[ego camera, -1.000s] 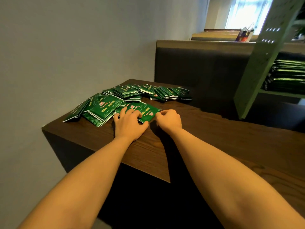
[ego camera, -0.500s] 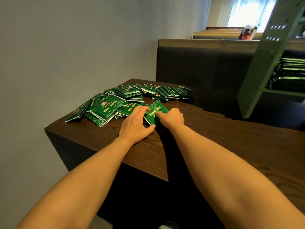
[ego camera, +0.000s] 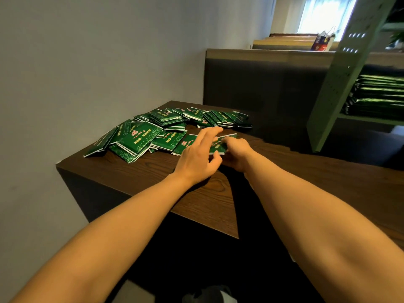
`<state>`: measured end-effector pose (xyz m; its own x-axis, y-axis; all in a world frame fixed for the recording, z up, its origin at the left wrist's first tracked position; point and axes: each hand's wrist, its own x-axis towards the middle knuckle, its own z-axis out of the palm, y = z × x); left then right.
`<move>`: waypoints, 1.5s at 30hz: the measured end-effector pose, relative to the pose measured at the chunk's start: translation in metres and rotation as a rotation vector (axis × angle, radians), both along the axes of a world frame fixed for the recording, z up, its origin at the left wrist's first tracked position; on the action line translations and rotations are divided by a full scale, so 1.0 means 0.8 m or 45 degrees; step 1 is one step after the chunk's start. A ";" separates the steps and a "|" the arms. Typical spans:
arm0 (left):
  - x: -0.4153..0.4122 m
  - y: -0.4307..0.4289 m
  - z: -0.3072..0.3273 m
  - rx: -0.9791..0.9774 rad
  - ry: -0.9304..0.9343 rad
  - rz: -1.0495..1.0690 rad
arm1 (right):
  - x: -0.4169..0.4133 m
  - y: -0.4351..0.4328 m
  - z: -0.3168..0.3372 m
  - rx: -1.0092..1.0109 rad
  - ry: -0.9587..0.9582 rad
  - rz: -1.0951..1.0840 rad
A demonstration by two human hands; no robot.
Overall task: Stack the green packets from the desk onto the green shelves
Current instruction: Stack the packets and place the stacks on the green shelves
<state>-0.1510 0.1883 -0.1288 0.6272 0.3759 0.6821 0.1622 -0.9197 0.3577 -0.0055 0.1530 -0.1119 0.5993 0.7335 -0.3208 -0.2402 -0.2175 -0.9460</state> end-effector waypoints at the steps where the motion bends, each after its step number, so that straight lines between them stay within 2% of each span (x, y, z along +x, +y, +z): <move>1: -0.001 0.004 0.000 -0.030 -0.002 0.040 | 0.003 0.000 -0.005 -0.009 -0.053 -0.042; 4: -0.008 0.025 -0.010 -0.138 0.121 0.369 | 0.013 -0.004 -0.020 0.004 -0.196 -0.070; 7: -0.013 0.038 -0.023 -0.258 0.464 0.800 | 0.024 -0.004 -0.035 0.045 -0.317 -0.051; 9: -0.009 0.043 -0.029 -0.309 0.602 0.894 | 0.019 -0.009 -0.032 0.093 -0.363 -0.053; 13: -0.006 0.044 -0.030 -0.246 0.504 0.841 | 0.004 -0.018 -0.029 0.138 -0.477 -0.077; 21: -0.013 0.043 -0.027 -0.349 0.458 0.706 | -0.001 -0.027 -0.031 0.167 -0.583 -0.131; 27: -0.017 0.035 -0.020 -0.470 0.044 0.474 | -0.001 -0.028 -0.034 0.173 -0.630 -0.114; 30: -0.021 0.032 -0.017 -0.505 -0.220 0.499 | 0.000 -0.029 -0.032 0.162 -0.632 -0.099; 32: -0.023 0.032 -0.016 -0.521 -0.286 0.543 | 0.000 -0.028 -0.031 0.123 -0.627 -0.077; 37: -0.016 0.034 -0.010 -0.563 -0.322 0.561 | 0.003 -0.014 -0.025 0.046 -0.467 0.033; 41: -0.009 0.019 -0.001 -0.434 -0.324 0.385 | -0.016 -0.006 -0.017 0.116 -0.157 0.075; 45: -0.006 0.006 -0.009 -0.346 -0.251 0.237 | -0.021 -0.009 -0.020 0.150 -0.108 0.035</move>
